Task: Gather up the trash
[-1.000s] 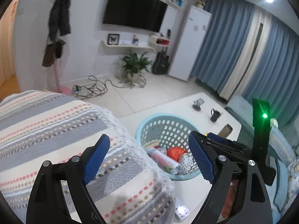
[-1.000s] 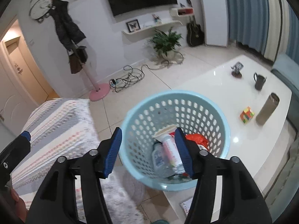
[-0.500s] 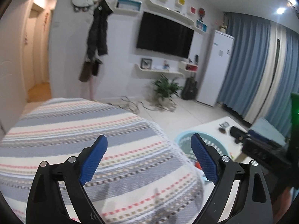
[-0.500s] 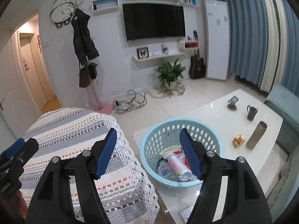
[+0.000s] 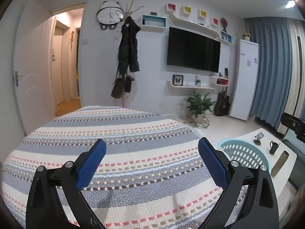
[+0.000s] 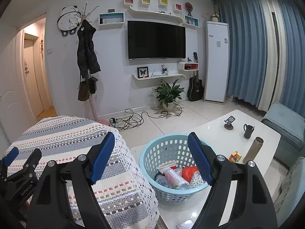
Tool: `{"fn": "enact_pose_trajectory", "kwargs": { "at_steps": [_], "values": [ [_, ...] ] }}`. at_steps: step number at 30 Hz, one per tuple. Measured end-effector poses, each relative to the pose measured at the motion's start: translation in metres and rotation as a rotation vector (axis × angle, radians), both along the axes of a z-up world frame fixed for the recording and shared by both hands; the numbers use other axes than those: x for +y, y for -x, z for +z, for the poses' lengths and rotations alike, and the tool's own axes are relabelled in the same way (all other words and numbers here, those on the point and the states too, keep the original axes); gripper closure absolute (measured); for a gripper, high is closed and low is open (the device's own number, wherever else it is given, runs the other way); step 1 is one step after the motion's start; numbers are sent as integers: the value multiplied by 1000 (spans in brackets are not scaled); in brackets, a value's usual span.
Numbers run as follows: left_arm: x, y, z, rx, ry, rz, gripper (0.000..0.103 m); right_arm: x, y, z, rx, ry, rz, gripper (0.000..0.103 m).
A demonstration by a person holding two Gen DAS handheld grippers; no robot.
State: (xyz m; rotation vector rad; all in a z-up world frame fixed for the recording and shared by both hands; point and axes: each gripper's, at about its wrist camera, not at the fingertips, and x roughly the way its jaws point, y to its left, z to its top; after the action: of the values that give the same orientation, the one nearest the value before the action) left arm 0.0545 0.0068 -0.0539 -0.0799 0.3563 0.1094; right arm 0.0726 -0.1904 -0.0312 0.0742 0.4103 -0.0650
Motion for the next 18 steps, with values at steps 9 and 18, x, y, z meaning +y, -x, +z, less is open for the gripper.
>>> {"fn": "enact_pose_trajectory", "kwargs": {
  "at_steps": [9, 18],
  "values": [
    [-1, 0, -7, 19, -23, -26, 8, 0, -3, -13, 8, -7, -34, 28],
    [-1, -1, -9, 30, -30, -52, 8, 2, -10, -20, 32, -18, -33, 28]
  ]
}}
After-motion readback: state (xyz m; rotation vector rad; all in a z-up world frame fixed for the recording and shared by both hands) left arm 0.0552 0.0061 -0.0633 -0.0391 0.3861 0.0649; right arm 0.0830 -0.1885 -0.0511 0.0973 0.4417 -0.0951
